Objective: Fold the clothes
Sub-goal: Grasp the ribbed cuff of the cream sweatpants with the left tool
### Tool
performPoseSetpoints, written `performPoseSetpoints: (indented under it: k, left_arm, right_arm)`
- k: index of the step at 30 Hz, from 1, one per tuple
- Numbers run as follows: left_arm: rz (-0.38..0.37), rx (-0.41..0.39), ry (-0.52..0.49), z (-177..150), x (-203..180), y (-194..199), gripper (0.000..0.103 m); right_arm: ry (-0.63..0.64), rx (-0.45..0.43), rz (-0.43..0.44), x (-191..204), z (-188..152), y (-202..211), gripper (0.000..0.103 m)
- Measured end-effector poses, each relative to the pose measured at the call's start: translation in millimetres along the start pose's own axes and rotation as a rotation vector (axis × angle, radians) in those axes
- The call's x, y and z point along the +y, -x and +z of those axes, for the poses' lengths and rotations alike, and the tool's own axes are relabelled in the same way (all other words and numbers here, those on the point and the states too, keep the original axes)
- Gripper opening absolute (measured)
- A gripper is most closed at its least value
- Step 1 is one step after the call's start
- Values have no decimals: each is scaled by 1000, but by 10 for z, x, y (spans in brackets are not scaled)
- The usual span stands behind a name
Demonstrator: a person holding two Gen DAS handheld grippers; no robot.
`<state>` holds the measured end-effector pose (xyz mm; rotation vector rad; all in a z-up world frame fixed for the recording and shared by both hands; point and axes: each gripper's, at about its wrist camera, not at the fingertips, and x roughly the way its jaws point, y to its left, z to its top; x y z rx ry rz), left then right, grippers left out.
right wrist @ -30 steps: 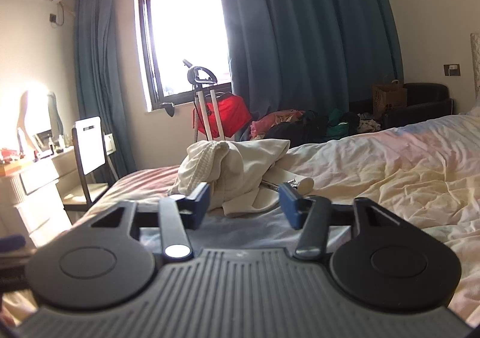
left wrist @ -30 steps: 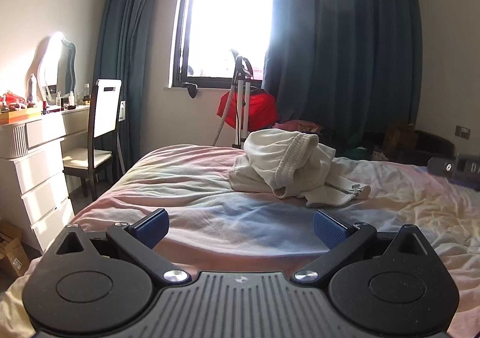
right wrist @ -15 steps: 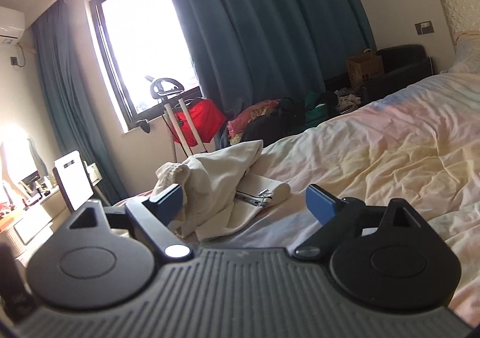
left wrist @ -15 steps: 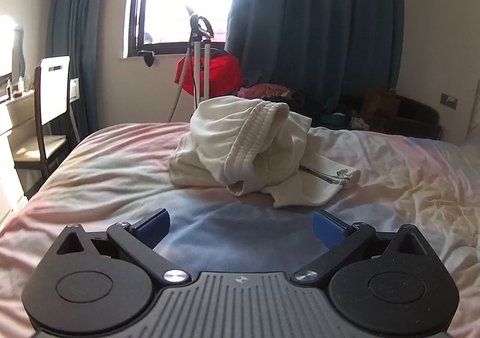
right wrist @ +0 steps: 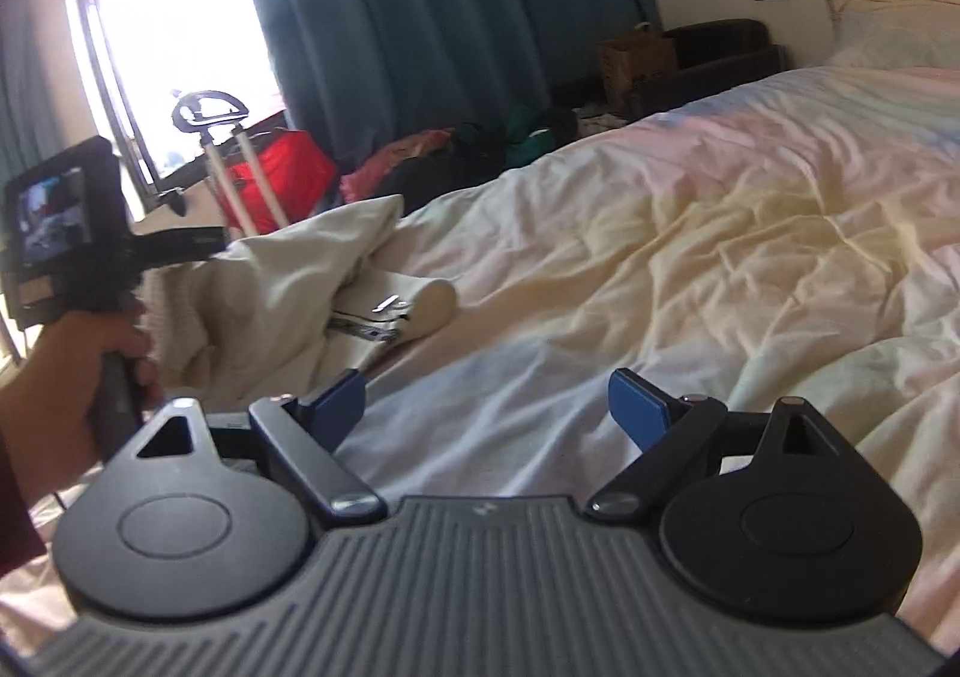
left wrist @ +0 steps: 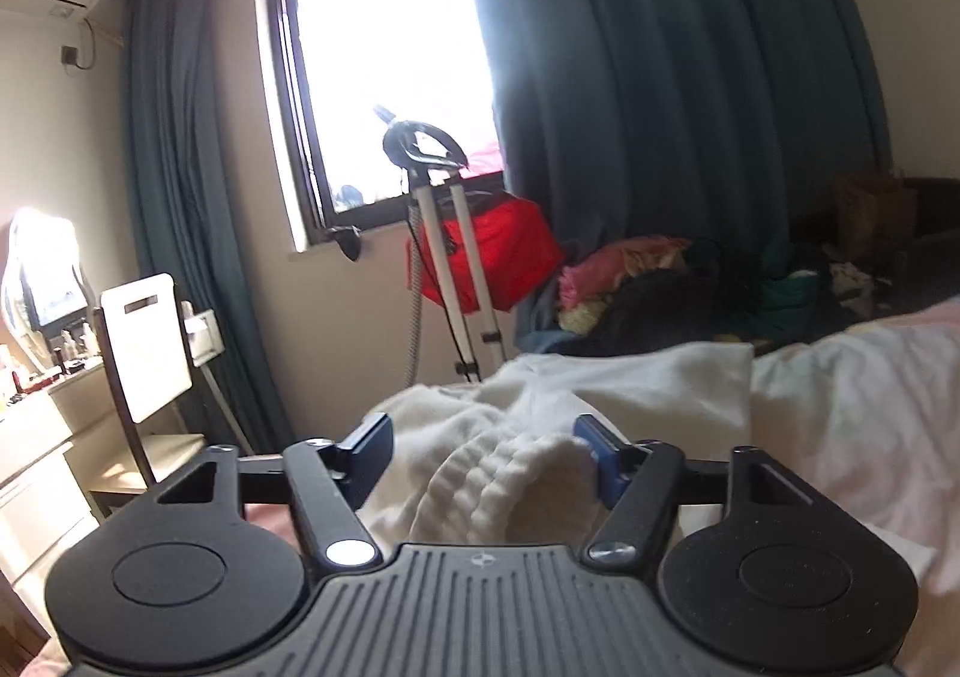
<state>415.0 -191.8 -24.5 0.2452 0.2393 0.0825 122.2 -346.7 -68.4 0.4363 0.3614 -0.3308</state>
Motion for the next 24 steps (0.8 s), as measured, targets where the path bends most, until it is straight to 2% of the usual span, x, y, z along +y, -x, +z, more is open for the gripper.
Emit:
performPoseSetpoints:
  k: [1,2,3,6,10,13,14,15,17,18,20,22,24]
  left_arm:
    - [28,-6,26,59,62,-6,42]
    - [58,-15,61,132,149,19,20]
    - [79,-21,97,214,254,61,7]
    - [91,-49,205,455,618,235,1]
    - [41,-39,175,591,844,530,2]
    - [-7,4,168,515,878,765,8]
    - [-13,19,163,464,853,831,16]
    - [-20,34,159,414,827,897,32]
    - [-39,64,142,315,747,974,54]
    - [-53,77,126,263,686,983,60]
    - [-84,99,80,184,535,949,64]
    - [-104,123,43,120,379,858,74]
    - [-60,154,39,78,252,695,75]
  right_arm:
    - [-5,-6,-5,-10,-10,-10,90]
    - [-10,-12,-10,-20,-19,-19,90]
    - [-15,-17,-15,-30,-29,-29,90]
    - [-20,-19,-14,-26,-42,14,90]
    - [-15,-3,8,24,-38,161,89]
    - [-11,10,24,61,-35,271,89]
    - [-10,14,29,73,-34,308,90]
    - [-9,17,34,79,-34,344,90]
    - [-6,21,44,76,-37,419,90]
    - [-5,23,49,75,-38,456,90]
    - [-2,27,59,72,-41,530,90]
    - [-1,36,60,74,-50,519,90]
    - [-9,54,53,76,-57,450,90]
